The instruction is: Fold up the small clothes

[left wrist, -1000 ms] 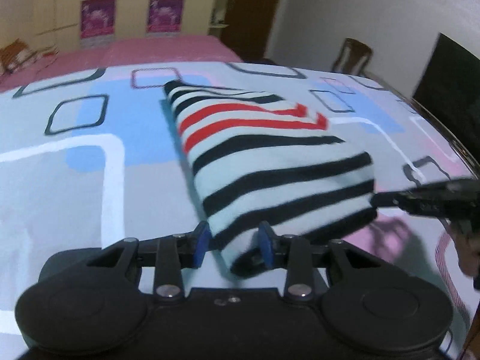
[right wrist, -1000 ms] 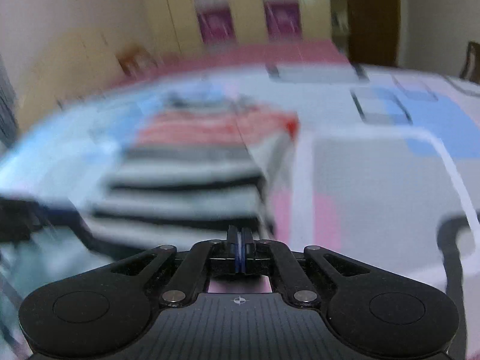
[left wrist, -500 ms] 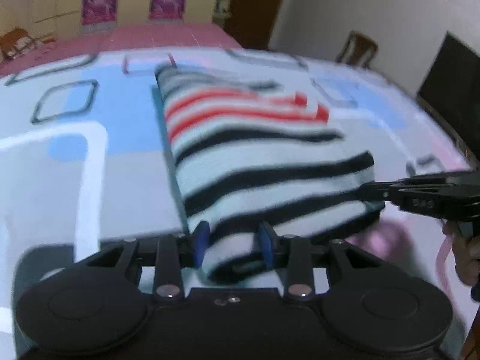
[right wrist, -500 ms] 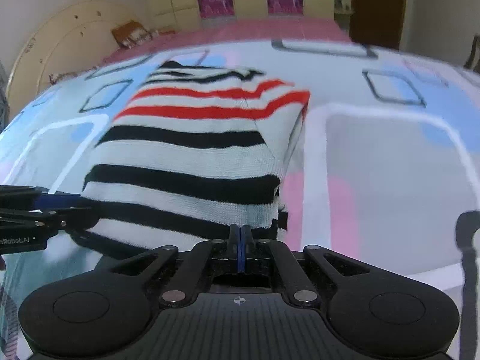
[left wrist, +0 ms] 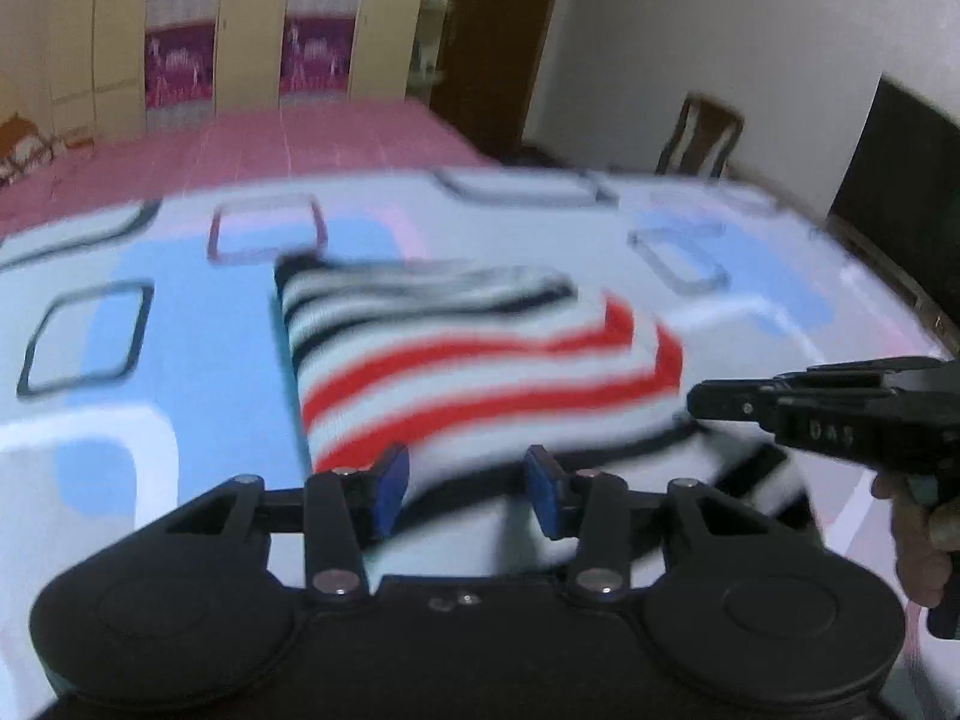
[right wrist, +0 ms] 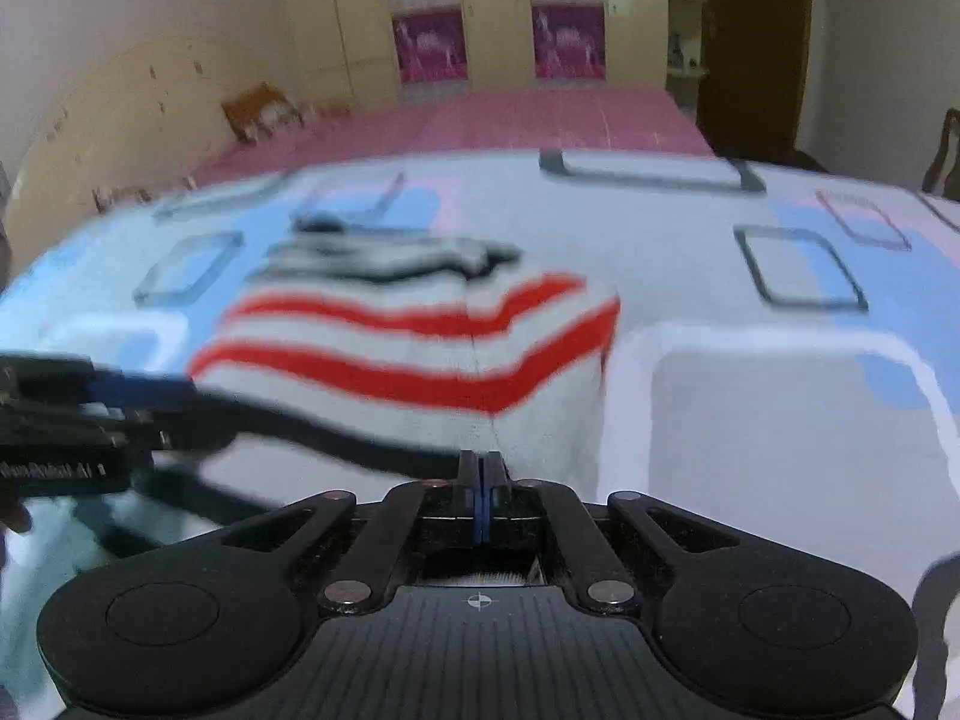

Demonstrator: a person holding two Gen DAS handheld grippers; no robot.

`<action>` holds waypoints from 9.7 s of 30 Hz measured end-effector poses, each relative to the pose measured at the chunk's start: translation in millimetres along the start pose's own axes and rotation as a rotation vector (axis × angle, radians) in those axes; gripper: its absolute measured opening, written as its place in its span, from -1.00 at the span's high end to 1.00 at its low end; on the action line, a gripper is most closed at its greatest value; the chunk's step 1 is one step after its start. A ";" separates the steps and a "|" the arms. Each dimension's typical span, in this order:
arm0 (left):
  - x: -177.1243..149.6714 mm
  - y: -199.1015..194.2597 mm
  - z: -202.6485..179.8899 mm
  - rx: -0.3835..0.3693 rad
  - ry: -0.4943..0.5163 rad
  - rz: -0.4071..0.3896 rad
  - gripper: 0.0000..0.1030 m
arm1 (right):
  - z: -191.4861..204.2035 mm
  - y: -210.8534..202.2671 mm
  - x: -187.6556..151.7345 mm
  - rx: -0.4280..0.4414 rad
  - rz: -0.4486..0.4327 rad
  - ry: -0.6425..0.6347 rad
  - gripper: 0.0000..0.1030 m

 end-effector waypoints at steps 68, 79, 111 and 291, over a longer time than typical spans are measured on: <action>-23.7 40.8 48.8 -0.301 -0.428 0.189 -0.82 | -101.1 50.2 11.2 0.627 0.344 0.524 -0.27; -15.2 45.9 42.7 -0.244 -0.385 0.191 -0.59 | -63.4 59.8 28.7 0.640 0.374 0.284 -0.24; -8.3 -29.2 53.1 -0.167 -0.120 0.073 -0.03 | 87.4 12.0 43.2 0.221 0.118 0.000 0.34; -230.5 -369.3 -20.8 0.296 -0.143 -0.282 -1.00 | 275.9 -255.4 -195.4 -0.032 -0.166 -0.027 -1.00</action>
Point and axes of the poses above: each gripper's, at about its wrist camera, not at the fingertips, and y roughly the way its jaws point, z to its left, x to its top, the point moved 8 cm from there along y, roughly the way its jaws point, and after that the axes turned 10 degrees about z, right-handed, at the moved point
